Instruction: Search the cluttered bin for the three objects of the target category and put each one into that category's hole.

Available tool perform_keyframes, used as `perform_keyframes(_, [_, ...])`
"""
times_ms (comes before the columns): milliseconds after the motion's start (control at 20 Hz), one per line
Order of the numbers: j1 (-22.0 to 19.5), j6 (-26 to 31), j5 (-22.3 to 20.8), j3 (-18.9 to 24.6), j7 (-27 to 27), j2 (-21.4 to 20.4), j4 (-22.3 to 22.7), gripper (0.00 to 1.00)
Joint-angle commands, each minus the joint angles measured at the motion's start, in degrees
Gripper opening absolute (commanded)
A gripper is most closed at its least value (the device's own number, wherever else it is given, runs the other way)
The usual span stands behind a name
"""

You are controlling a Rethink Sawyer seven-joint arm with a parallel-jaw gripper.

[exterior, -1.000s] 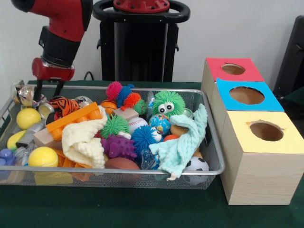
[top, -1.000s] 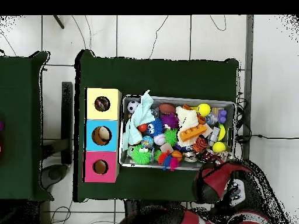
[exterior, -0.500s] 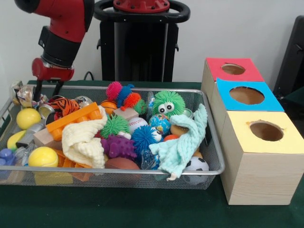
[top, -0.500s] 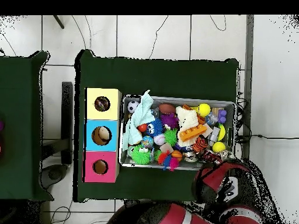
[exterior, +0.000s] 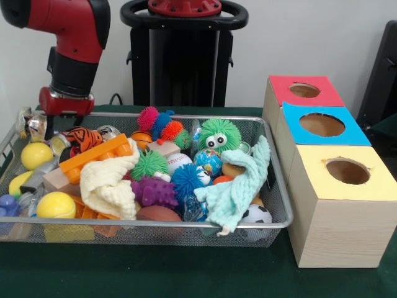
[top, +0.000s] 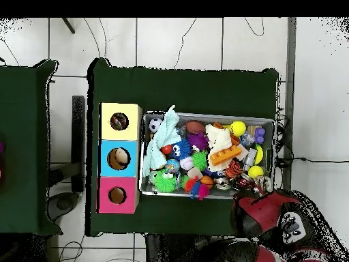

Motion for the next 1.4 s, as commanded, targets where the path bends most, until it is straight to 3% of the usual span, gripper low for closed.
perform_keyframes(50, [-4.11, 4.76, 0.37, 5.05, 0.15, 2.94, -5.53, 1.0])
perform_keyframes(500, [1.34, 6.07, -1.74, 0.05, 0.58, 4.19, -8.01, 1.0])
perform_keyframes(700, [0.51, 6.79, -0.98, 0.98, -0.98, 3.42, -7.3, 1.0])
perform_keyframes(750, [0.33, 7.28, -0.7, 1.52, -1.43, 3.2, -7.09, 0.0])
perform_keyframes(1050, [-1.88, 8.88, 0.36, 4.34, -3.78, 1.78, -5.63, 0.0])
perform_keyframes(1400, [-2.39, 8.94, 1.28, 4.78, -2.88, 1.19, -5.31, 0.0])
